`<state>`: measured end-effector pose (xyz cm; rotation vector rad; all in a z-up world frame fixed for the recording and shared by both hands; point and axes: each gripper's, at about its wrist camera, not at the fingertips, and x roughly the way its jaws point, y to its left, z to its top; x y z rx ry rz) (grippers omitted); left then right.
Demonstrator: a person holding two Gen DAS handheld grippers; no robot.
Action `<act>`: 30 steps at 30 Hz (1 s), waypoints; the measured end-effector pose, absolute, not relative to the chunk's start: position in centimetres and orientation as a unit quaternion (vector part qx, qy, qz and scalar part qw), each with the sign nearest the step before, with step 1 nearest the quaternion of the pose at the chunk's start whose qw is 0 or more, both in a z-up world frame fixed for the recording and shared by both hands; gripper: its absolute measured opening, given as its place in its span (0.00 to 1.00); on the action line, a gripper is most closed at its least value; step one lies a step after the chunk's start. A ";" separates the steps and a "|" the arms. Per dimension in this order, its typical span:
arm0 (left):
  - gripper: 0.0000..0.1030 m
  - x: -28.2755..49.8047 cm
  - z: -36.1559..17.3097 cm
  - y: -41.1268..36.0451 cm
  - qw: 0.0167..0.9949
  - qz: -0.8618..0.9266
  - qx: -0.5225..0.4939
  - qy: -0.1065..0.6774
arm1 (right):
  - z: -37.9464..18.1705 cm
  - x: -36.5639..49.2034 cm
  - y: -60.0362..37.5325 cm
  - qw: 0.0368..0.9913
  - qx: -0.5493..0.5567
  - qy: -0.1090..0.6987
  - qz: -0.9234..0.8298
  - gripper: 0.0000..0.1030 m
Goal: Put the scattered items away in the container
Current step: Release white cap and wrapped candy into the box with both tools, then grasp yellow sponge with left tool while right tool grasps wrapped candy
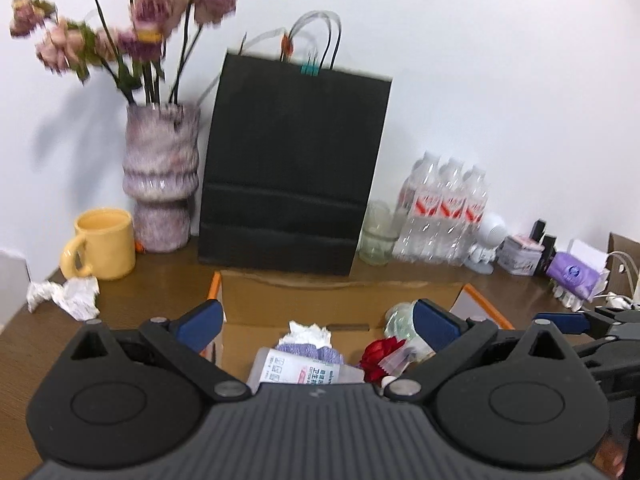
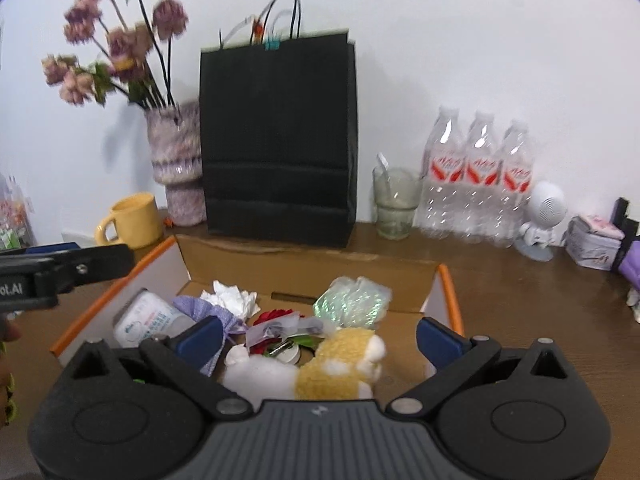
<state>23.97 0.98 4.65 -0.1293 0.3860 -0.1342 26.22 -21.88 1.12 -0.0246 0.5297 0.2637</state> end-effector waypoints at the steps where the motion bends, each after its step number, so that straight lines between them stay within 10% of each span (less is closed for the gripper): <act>1: 1.00 23.2 4.8 1.2 0.978 -0.067 -0.063 0.185 | 1.4 25.4 -22.3 0.958 -0.011 0.255 0.131 1.00; 15: 1.00 15.0 0.9 3.4 0.964 -0.069 -0.060 0.250 | -1.5 16.3 -24.6 0.943 -0.054 0.290 0.153 1.00; 24: 0.99 14.1 -2.4 1.8 0.943 -0.087 -0.041 0.319 | -5.5 15.7 -22.8 0.922 -0.062 0.334 0.188 0.77; 30: 0.81 14.0 -3.1 0.6 0.938 -0.087 -0.008 0.335 | -6.9 16.8 -22.3 0.918 -0.062 0.348 0.178 0.66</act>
